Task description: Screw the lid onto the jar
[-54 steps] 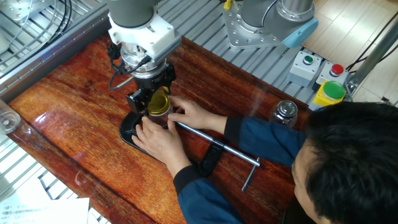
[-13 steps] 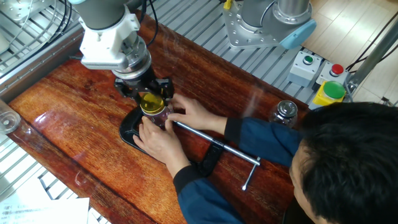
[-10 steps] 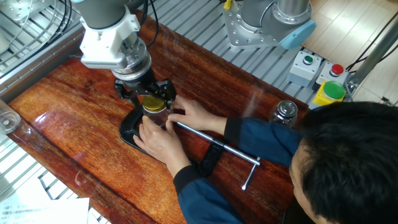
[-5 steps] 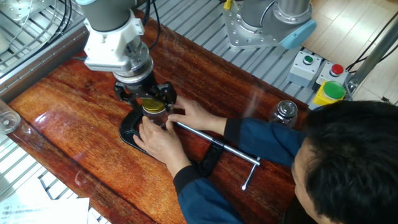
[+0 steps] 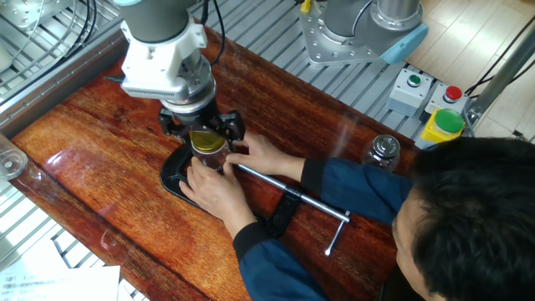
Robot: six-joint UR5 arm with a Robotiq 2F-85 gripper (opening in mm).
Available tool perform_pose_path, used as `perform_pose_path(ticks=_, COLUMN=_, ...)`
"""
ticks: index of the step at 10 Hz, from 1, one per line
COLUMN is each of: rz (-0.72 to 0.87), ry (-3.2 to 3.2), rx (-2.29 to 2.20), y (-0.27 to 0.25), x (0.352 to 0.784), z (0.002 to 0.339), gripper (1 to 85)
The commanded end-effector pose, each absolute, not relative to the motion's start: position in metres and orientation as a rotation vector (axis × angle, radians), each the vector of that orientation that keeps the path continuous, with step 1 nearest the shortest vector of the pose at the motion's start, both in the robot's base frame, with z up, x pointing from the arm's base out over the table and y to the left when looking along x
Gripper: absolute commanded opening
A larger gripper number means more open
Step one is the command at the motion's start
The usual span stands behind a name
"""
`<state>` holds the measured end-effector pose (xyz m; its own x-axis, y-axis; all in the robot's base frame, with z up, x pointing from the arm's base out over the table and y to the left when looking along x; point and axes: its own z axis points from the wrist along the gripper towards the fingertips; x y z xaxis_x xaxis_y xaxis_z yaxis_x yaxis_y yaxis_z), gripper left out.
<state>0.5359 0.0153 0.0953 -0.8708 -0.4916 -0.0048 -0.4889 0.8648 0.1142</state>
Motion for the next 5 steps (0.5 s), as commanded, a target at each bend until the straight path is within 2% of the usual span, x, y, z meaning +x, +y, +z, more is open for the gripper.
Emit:
perform_pose_path(ticks=1, rz=-0.067, ry=-2.976, rx=0.952, y=0.003, x=0.547, z=0.113, gripper=81.3)
perform_pose_path(ticks=2, rz=0.004, ry=-2.951, rx=1.019, y=-0.007, x=0.550, z=0.113, gripper=79.7)
perform_pose_path(ticks=5, rz=-0.007, ry=-2.922, rx=1.085, y=-0.015, x=0.544, z=0.122, gripper=69.0)
